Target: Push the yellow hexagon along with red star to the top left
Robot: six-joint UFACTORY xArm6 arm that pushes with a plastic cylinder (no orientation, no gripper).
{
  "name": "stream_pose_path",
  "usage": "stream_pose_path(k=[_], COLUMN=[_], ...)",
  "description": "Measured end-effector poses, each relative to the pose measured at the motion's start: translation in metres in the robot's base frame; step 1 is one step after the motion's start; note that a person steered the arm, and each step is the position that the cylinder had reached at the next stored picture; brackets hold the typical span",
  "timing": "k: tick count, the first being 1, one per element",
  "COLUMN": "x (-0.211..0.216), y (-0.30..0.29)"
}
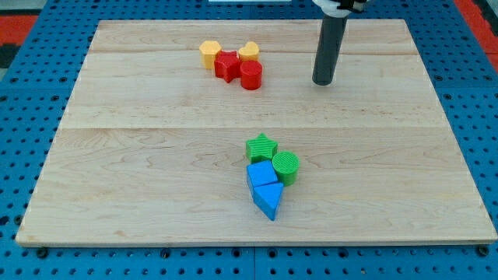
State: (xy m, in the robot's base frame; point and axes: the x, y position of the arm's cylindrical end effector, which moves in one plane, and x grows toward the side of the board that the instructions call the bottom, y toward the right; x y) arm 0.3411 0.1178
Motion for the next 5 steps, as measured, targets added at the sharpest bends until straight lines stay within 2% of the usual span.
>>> stream_pose_path(k=[3, 4, 5], x=[-0.010, -0.010, -0.019], y=[0.001, -0.017, -0.060])
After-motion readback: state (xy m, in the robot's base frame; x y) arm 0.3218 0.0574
